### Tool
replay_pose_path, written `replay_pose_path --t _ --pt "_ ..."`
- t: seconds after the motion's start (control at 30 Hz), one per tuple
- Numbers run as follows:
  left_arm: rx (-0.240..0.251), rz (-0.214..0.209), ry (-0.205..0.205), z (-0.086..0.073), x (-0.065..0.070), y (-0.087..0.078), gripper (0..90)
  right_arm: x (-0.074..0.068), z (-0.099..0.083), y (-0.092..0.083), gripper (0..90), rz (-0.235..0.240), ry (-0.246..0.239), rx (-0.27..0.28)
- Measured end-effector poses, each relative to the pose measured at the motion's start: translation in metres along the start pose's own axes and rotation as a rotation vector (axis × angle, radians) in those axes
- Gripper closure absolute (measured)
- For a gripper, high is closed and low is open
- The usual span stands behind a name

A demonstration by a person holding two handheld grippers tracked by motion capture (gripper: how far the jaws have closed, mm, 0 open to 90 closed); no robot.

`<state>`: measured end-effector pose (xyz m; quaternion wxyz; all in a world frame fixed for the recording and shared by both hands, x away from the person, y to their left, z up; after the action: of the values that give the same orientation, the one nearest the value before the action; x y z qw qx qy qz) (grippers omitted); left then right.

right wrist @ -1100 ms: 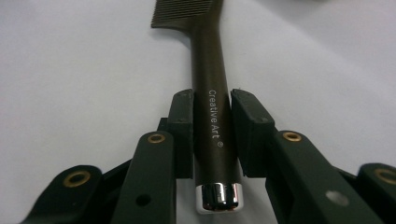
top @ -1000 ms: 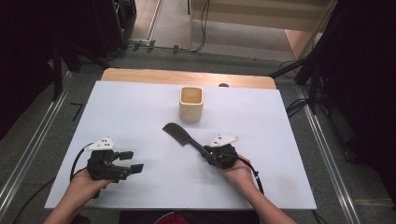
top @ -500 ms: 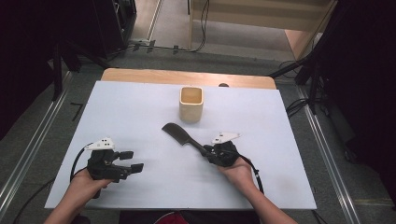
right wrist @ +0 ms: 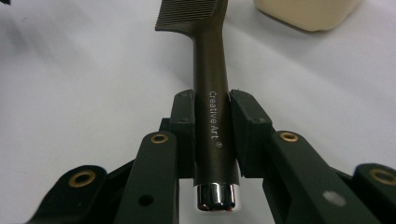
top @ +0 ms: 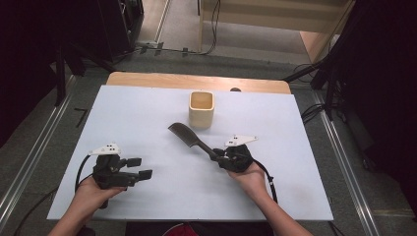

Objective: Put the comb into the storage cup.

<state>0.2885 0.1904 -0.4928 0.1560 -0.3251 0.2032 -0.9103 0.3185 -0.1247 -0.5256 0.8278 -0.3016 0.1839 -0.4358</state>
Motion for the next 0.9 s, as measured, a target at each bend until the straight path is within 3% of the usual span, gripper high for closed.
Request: replay_pose_path --t 0.37,0.47,0.9 --pt "-0.004 -0.025 -0.074 0.003 0.002 0.004 25.0 -0.020 0.015 -0.001 70.3 0.035 0.021 0.012" --pt "-0.007 -0.007 -0.076 0.004 0.001 0.006 25.0 -0.024 0.019 -0.002 70.3 0.033 0.009 0.020" --pt "0.040 0.051 -0.088 0.020 -0.001 0.012 24.8 -0.036 0.031 0.003 70.3 0.023 0.044 0.031"
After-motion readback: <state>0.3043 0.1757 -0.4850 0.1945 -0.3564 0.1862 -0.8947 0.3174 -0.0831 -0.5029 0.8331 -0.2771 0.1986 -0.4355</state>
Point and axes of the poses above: each handheld gripper's, and its own axes: y roughly forward along the jaws, z roughly out of its top, x roughly to its right, the point moved 5 cm from there along y, roughly forward along the jaws, and after that the axes turned 12 degrees about -z, right-handed, at the moved point
